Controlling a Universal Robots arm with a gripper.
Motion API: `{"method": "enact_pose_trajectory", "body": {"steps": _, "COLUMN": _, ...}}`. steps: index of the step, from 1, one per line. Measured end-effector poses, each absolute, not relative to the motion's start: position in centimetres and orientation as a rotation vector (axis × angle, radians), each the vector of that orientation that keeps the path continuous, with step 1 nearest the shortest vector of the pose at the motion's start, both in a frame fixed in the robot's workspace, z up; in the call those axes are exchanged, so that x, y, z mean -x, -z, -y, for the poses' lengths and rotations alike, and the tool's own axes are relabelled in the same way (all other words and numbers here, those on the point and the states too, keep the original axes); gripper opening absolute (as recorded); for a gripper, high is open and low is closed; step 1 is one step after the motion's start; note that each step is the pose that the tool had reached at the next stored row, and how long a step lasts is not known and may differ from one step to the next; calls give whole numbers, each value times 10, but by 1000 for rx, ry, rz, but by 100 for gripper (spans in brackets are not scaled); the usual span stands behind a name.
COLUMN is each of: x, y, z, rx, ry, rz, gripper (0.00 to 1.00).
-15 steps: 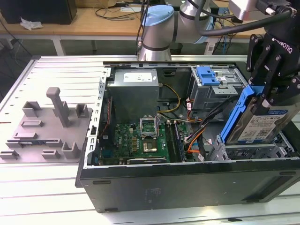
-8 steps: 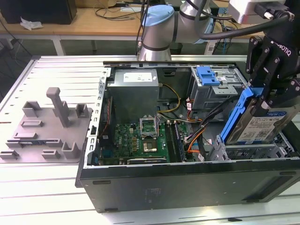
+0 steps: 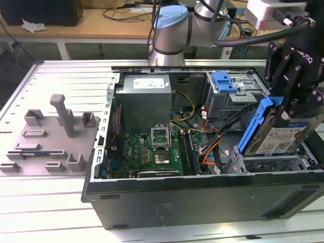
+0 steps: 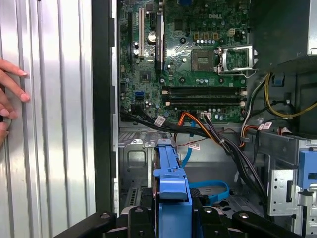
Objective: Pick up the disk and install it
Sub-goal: 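Insert the disk into the insertion slot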
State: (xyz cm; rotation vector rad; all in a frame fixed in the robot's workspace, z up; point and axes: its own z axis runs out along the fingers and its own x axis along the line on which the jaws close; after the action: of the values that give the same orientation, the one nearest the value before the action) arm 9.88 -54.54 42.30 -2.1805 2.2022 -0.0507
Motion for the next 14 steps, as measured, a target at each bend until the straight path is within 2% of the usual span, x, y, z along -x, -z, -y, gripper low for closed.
{"method": "enact_pose_trajectory", "body": {"steps": 14, "x": -99, "y": -416, "z": 545, "rx": 2180, "ry": 53, "rz": -2200, "gripper": 37}}
